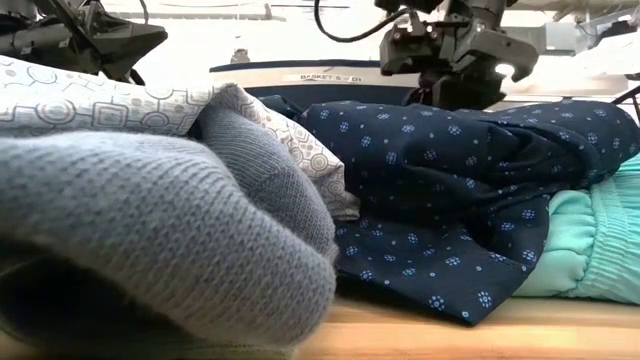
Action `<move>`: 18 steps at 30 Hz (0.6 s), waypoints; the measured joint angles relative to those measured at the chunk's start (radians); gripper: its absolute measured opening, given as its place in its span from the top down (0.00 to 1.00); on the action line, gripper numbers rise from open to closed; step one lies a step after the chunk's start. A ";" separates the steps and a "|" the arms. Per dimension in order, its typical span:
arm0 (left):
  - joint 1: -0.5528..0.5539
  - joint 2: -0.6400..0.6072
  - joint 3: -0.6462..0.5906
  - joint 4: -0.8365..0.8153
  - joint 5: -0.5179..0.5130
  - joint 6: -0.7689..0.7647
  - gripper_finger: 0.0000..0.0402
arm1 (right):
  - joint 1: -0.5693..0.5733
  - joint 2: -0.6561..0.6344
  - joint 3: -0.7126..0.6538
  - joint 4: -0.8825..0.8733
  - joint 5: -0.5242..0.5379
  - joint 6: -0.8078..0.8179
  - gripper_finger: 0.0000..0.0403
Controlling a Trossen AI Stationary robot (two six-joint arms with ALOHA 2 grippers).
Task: Pick & Place Cloths
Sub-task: Put the dark blue polo into the blue bin
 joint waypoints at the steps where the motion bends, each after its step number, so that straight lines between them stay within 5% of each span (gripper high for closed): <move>1: 0.000 0.000 0.000 0.000 0.004 0.000 0.99 | 0.000 -0.001 0.000 0.001 0.000 0.011 0.65; 4: 0.000 0.000 0.000 0.000 0.007 -0.001 0.99 | 0.000 -0.003 0.000 0.012 -0.002 0.022 0.88; 6: 0.000 0.000 0.000 0.000 0.006 -0.001 0.99 | 0.000 -0.013 0.000 0.015 -0.002 0.029 0.96; 18: 0.000 0.000 0.000 0.000 0.006 -0.001 0.99 | 0.008 -0.170 0.008 0.017 -0.035 0.215 0.99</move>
